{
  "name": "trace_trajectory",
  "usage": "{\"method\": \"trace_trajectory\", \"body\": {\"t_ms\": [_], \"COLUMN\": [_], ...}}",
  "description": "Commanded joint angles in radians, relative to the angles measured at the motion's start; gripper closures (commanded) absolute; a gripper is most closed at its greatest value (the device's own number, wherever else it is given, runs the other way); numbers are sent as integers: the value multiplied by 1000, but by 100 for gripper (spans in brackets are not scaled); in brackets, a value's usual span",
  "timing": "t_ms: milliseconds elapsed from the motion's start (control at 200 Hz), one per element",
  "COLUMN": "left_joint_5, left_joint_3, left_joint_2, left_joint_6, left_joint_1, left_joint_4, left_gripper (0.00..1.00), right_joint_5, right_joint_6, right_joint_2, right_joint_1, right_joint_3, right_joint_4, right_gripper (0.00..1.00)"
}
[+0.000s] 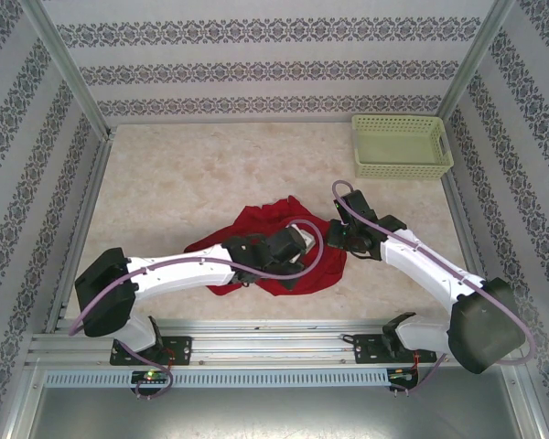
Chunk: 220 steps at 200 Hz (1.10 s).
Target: Fold the inside-out t-shirt
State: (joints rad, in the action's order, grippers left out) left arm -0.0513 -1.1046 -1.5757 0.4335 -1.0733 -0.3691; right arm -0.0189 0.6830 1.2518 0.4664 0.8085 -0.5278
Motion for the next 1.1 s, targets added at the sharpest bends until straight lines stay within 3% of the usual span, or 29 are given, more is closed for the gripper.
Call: {"method": "trace_trajectory", "body": {"t_ms": [0,110,185,255,330,400,495,585,834,954,1094], "left_joint_5": [-14,19,83,162,232,254,242,181,67,70,86], "left_joint_3": [18,92,149,198,219,216,219,245,279,291,296], "left_joint_2": [27,102,162,215,240,226,184,161,156,133,126], "left_joint_6": [-6,1,26,51,50,37,49,81,77,90,140], "left_joint_1": [-4,-2,5,18,28,38,74,138,171,182,206], "left_joint_4": [79,94,89,65,20,-19,-28,16,134,139,138], "left_gripper": [91,73,53,45,40,36,36,45,52,58,67], "right_joint_5": [-36,-28,-16,-13,-16,-34,-100,-121,-29,-13,-62], "right_joint_6": [11,3,-3,-6,-14,-23,-35,-36,115,161,154], "right_joint_2": [-11,-13,-17,-28,-53,-93,-153,-205,-188,-110,-8], "right_joint_1": [-10,-9,-9,-6,3,27,89,168,400,469,502], "right_joint_3": [0,-12,-17,-21,-23,-23,-13,-10,-111,-124,-70], "right_joint_4": [1,17,30,32,26,1,-55,-86,78,178,147], "right_gripper": [100,100,100,100,82,58,38,33,33,38,50]}}
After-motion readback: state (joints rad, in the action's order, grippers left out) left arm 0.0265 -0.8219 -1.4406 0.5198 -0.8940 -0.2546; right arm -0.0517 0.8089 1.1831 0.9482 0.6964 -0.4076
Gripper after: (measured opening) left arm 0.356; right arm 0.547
